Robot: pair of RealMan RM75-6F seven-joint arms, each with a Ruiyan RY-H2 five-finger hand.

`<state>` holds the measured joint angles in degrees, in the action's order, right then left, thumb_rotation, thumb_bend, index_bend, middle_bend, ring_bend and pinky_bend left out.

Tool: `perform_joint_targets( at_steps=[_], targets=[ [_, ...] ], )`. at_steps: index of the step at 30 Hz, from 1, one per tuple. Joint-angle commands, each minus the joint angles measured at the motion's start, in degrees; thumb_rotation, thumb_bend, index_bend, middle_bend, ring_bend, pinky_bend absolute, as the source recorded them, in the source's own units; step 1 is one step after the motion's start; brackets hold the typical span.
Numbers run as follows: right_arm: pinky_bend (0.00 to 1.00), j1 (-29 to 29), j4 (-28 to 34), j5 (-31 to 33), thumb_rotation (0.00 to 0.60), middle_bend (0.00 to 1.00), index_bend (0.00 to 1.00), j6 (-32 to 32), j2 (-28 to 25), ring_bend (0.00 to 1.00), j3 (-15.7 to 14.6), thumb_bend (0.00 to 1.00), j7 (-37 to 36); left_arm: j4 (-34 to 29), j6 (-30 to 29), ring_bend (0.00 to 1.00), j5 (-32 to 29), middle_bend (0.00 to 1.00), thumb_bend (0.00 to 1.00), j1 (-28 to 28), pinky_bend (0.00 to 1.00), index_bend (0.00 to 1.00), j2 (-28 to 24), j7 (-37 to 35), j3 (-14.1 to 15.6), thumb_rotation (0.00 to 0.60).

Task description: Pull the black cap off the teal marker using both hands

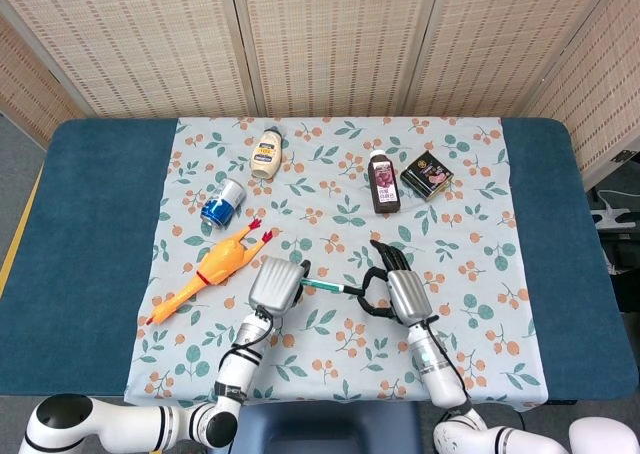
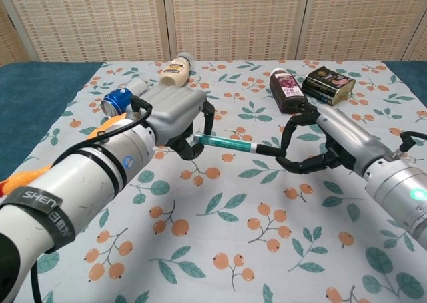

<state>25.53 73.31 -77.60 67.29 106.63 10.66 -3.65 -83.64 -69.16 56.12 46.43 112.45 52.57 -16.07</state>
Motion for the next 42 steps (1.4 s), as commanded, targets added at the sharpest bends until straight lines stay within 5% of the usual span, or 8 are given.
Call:
perform_joint_targets(
  at_steps=[1,8,32,42],
  targets=[
    [0.0,0.11,-0.04,0.04,0.549,0.04,0.61,-0.06,0.11,0.0,0.02,0.24,-0.17,0.04,-0.01,1.0,-0.25,1.0,0.51,0.1,1.0,0.86,-0.1,-0.2,-0.08,0.6],
    [0.0,0.36,0.46,0.29,0.6,0.05,0.64,-0.14,0.03,0.0,0.2,0.26,-0.26,0.05,-0.12,1.0,-1.04,1.0,0.51,0.38,1.0,0.86,-0.48,-0.62,-0.33,0.6],
    [0.0,0.99,2.1,1.33,0.6,0.1,0.75,0.12,-1.32,0.0,1.2,0.45,0.2,-1.05,-0.21,1.0,-3.34,1.0,0.52,1.49,1.0,0.86,-1.55,-1.77,-0.39,0.6],
    [0.0,0.38,3.04,1.73,0.6,0.1,0.76,0.76,-3.27,0.0,1.21,0.46,0.4,-0.26,-0.54,1.0,-3.41,1.0,0.52,1.99,1.0,0.86,-2.56,-2.31,-1.0,0.6]
  ],
)
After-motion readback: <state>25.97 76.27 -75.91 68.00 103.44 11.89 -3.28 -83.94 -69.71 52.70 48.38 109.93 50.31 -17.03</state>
